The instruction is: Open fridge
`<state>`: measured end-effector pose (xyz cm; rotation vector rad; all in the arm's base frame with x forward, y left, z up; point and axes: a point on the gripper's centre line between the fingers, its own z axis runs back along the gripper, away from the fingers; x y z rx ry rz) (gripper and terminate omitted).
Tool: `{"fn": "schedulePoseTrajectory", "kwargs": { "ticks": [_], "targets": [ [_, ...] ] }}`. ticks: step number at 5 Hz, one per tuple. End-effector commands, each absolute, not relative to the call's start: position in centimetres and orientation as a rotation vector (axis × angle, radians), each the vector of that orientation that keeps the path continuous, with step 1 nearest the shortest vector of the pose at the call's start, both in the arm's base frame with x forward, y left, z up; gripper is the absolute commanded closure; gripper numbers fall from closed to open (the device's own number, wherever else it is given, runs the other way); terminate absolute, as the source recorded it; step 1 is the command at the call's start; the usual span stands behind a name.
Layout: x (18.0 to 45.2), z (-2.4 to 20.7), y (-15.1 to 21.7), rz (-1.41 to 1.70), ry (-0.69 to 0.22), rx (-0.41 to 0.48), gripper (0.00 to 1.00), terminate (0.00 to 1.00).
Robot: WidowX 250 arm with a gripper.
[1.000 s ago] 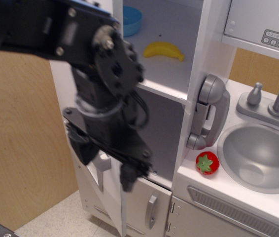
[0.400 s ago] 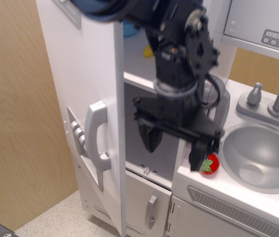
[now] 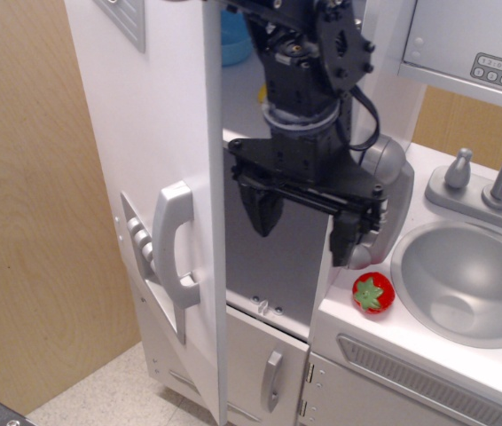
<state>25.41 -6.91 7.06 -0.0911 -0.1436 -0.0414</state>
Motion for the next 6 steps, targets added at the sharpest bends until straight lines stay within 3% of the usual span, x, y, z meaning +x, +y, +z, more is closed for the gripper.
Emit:
{"fn": "schedulePoseTrajectory", "kwargs": {
  "ticks": [1,3,4,6],
  "targets": [
    [21.3,9.5,-4.8,-0.077,-0.162,-0.093,0.00,0.00],
    [16.8,9.3,-0.3,-0.059,-0.108,-0.078,0.00,0.00],
    [15.9,8.7,3.2,-0.008,-0.084,-0.059,0.00,0.00],
    [16.8,8.1,10.8,0.079,-0.155,0.014,0.00,0.00]
  ]
}}
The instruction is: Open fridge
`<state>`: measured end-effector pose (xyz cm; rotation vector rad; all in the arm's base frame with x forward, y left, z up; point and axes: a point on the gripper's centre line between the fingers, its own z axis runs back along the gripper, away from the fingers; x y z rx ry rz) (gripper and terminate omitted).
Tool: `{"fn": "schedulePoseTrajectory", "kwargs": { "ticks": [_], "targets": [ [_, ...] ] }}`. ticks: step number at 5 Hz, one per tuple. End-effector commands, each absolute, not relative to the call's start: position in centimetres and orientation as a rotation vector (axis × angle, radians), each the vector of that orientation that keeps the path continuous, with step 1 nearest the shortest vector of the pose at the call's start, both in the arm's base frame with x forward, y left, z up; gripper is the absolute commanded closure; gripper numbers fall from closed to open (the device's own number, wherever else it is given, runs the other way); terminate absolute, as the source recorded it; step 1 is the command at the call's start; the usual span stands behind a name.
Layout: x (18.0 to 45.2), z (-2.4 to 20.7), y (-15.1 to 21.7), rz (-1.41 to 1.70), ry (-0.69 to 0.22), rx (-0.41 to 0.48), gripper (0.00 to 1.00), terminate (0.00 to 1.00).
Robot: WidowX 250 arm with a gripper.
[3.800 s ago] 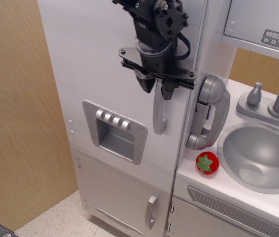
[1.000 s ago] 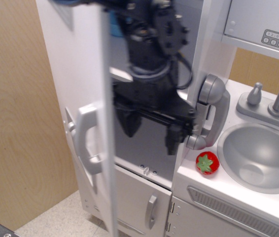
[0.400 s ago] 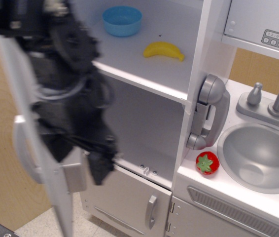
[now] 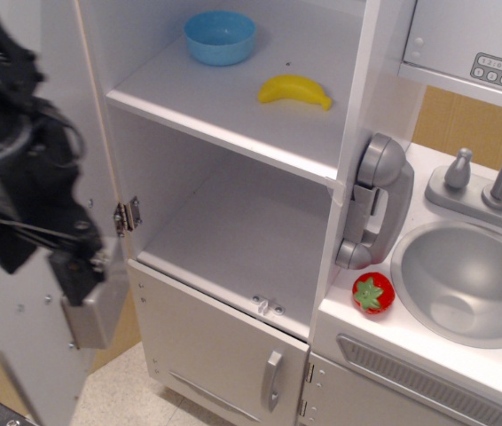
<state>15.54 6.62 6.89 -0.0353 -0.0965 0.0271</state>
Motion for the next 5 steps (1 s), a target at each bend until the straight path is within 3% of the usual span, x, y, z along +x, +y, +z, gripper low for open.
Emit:
{"fn": "schedulePoseTrajectory", "kwargs": {
  "ticks": [1,2,4,5],
  "targets": [
    [18.4,7.8,13.2,0.148,-0.207,0.053,0.00,0.00],
    [20.4,7.8,15.7,0.233,-0.283,0.090,0.00,0.00],
    [21.3,8.2,16.9,0.302,-0.307,0.106,0.00,0.00],
    [21.3,8.2,16.9,0.302,-0.307,0.106,0.00,1.00]
  ]
}}
